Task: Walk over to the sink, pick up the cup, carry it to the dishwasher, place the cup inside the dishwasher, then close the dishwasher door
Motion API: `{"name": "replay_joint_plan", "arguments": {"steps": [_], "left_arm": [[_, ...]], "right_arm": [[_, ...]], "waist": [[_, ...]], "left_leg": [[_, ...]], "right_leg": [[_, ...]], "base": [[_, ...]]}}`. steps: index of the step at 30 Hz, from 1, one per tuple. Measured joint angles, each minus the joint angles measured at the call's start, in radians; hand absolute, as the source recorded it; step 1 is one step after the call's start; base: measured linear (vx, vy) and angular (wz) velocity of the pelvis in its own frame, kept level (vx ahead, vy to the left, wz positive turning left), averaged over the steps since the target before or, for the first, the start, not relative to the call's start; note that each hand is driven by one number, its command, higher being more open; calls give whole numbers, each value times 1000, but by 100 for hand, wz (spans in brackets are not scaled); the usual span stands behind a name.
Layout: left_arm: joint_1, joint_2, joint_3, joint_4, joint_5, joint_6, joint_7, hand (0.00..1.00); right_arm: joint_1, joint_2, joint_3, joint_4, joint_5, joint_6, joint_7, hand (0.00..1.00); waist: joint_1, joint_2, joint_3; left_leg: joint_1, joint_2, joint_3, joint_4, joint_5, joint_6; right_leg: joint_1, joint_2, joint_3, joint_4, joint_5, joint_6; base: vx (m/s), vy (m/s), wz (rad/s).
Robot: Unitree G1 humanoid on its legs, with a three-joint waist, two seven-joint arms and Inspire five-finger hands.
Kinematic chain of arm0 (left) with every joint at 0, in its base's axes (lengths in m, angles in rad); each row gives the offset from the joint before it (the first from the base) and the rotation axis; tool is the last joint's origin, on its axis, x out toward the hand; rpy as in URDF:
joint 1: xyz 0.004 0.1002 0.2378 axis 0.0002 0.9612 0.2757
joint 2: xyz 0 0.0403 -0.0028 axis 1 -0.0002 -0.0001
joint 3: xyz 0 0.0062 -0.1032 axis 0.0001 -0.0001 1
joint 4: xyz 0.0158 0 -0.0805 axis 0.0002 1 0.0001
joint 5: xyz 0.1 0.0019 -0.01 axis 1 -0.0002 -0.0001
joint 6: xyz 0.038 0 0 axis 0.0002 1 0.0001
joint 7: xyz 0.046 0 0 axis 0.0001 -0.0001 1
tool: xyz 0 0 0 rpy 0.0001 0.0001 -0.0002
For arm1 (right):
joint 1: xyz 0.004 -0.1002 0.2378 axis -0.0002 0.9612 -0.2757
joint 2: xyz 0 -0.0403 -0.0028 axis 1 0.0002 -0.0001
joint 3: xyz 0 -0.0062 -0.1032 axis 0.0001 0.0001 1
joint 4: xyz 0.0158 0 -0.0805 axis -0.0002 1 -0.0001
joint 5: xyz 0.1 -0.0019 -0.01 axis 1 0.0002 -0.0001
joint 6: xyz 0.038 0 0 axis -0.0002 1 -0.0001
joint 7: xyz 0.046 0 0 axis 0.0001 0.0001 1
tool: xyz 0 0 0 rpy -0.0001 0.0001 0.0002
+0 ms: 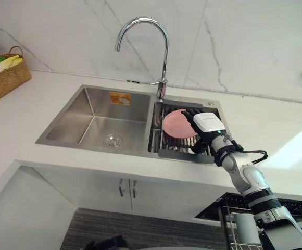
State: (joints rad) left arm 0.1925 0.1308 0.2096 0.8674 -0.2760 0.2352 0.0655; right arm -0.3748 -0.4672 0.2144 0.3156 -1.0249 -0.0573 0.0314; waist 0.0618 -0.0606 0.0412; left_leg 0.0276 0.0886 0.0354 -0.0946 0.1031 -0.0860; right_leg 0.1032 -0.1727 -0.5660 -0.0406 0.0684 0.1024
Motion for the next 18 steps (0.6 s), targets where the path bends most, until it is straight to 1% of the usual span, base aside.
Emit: {"name": "replay_joint_plan", "arguments": {"steps": [4, 12, 18], "left_arm": [[-12, 1, 0, 7, 0, -1, 0, 100], [-19, 1, 0, 10, 0, -6, 2, 100], [-19, 1, -1, 23, 0, -32, 4, 100]], "right_arm": [[-17, 10, 10, 68, -34, 25, -50, 100], [-42, 31, 21, 159, -83, 79, -111, 100], [-55, 41, 33, 194, -108, 123, -207, 100]], "waist": [[5, 1, 13], [6, 3, 29], [8, 11, 36]], "left_leg": [[-1, -1, -2, 0, 1, 3], [-2, -3, -8, 0, 3, 5], [-3, -5, -14, 0, 3, 5]], "right_leg": [[0, -1, -2, -1, 0, 1], [4, -1, -9, -6, 0, 2], [8, 0, -16, -10, 0, 2]], "base": [[0, 0, 0], [0, 0, 0], [-1, -7, 2]]}}
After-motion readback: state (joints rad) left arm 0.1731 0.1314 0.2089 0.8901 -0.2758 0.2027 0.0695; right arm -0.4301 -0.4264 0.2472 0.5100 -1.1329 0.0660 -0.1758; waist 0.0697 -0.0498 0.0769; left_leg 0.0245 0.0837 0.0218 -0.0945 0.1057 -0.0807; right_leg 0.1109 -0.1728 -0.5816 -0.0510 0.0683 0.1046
